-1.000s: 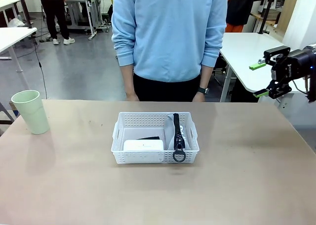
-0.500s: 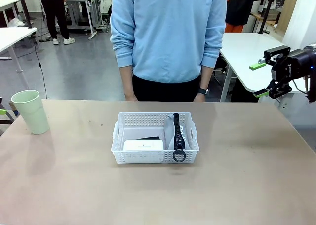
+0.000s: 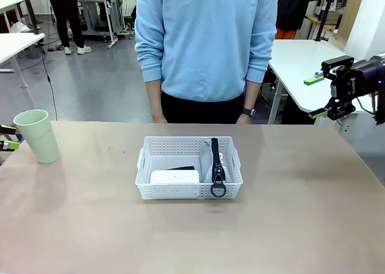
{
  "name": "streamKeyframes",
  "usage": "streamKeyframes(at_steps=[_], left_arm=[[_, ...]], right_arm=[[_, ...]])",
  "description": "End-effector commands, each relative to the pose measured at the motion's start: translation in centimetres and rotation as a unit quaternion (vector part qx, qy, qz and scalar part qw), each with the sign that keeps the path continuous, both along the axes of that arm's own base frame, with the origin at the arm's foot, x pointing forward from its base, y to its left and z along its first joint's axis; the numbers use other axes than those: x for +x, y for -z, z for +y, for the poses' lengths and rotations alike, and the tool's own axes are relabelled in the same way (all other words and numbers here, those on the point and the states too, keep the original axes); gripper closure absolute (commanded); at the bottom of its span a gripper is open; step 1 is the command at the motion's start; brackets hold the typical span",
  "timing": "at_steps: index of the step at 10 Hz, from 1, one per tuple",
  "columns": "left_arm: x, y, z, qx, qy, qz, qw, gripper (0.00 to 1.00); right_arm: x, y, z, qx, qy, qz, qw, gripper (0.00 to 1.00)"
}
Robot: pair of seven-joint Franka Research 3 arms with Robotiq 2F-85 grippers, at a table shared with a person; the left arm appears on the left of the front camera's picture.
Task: Efficiently arrange items inside the basket to fit them all.
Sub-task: Pick up the Reusable plastic cup and place it inside the Organizing basket.
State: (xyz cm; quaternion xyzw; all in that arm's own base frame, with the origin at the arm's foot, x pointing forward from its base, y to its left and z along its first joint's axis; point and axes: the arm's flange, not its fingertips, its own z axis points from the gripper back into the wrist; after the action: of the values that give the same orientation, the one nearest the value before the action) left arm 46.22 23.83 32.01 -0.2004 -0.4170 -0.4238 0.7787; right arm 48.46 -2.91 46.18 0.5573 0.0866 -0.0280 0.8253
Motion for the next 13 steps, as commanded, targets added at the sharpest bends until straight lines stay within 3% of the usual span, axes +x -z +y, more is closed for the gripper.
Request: streamKeyframes(at_steps=[1, 6, 11, 13], left_arm=[[0.8, 0.5, -0.8, 0.028, 0.007, -0.003, 1.000, 0.00], [2.2, 2.1, -2.2, 0.042, 0.022, 0.021, 0.999, 0.00], [2.8, 3.5, -2.4, 0.024, 0.045, 0.003, 0.999, 0.00], [3.1, 4.5, -2.1, 0.030, 0.053, 0.014, 0.998, 0.00]], right_arm=[[-0.1, -0.3, 0.0, -0.004, -0.005, -0.001, 1.000, 0.00], [-0.1, -0.3, 0.0, -0.004, -0.005, -0.001, 1.000, 0.00], [-0.1, -0.3, 0.0, -0.004, -0.005, -0.001, 1.000, 0.00], [-0.1, -0.3, 0.0, -0.004, -0.005, -0.001, 1.000, 0.00]])
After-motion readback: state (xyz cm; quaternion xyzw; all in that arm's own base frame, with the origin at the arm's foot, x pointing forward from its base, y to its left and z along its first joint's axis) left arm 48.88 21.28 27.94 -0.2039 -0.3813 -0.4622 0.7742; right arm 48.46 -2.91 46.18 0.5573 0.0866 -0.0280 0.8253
